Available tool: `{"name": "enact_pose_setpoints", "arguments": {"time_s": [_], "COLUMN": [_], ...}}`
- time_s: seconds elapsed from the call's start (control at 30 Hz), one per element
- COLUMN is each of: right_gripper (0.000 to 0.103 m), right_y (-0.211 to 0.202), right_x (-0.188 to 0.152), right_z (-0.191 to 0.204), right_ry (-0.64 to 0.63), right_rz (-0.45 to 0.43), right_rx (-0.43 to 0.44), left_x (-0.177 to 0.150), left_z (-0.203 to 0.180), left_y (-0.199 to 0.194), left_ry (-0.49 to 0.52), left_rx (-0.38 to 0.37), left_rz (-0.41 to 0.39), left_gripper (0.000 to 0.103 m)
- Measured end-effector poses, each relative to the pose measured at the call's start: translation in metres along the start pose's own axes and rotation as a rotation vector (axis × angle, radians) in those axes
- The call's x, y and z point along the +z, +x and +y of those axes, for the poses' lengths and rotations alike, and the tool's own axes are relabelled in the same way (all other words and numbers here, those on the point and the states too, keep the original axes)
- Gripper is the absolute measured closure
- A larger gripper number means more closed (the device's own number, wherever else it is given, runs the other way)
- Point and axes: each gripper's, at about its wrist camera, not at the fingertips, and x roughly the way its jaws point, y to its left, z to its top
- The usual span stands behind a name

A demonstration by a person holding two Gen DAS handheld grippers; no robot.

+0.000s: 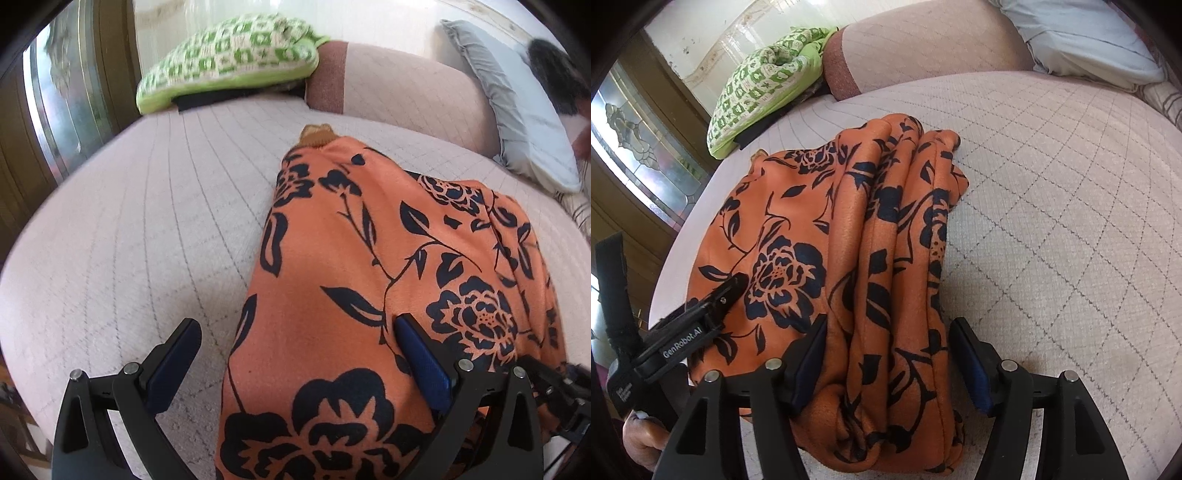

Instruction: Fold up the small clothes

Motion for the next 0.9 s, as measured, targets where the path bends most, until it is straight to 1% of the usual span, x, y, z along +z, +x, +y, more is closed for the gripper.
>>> {"name": "enact_pose_setpoints", "arguments": {"time_s": [0.07,0.17,0.23,0.3,0.37,0.4,0.47,0.53,0.63,0.77,0.9], "right_gripper": [0.033,0.032,0.032,0.031,0.031,0.031,0.031,0.031,0.031,0.031,0.031], "right_y": [0.0,0.0,-0.002,-0.006,-0.016,-0.022,-0.041,-0.063,-0.09,-0.124,-0.153], "right_x": [-0.001,0.0,0.0,0.0,0.001,0.001,-0.001,-0.004,-0.011,-0.024,-0.031], "right_z": [0.001,-0.001,-0.002,-0.005,-0.009,-0.011,-0.01,-0.008,-0.006,0.008,0.026], "right_ry": [-0.003,0.011,0.018,0.038,0.073,0.078,0.063,0.046,0.029,-0.04,-0.093], "right_rz": [-0.004,-0.003,-0.01,-0.015,-0.017,-0.032,-0.103,-0.173,-0.233,-0.281,-0.305], "right_rx": [-0.001,0.012,0.018,0.025,0.033,0.034,0.007,-0.023,-0.033,-0.066,-0.081], "left_x": [-0.001,0.001,0.006,0.012,0.015,0.015,0.013,0.012,0.014,0.022,0.029], "left_z": [-0.003,0.002,0.007,0.007,0.005,0.003,0.001,0.001,0.003,0.011,0.017], "left_y": [-0.002,0.0,-0.001,-0.006,-0.019,-0.03,-0.053,-0.068,-0.101,-0.133,-0.159], "left_ry": [0.009,-0.029,-0.053,-0.029,0.011,0.037,0.077,0.1,0.135,0.136,0.125], "left_rx": [0.007,-0.021,-0.046,-0.053,-0.027,-0.004,0.026,0.028,0.051,0.081,0.126], "left_rz": [-0.006,0.019,0.059,0.091,0.074,0.045,0.0,-0.008,-0.041,-0.091,-0.086], "left_gripper": [0.0,0.0,0.0,0.0,0.0,0.0,0.0,0.0,0.0,0.0,0.0]}}
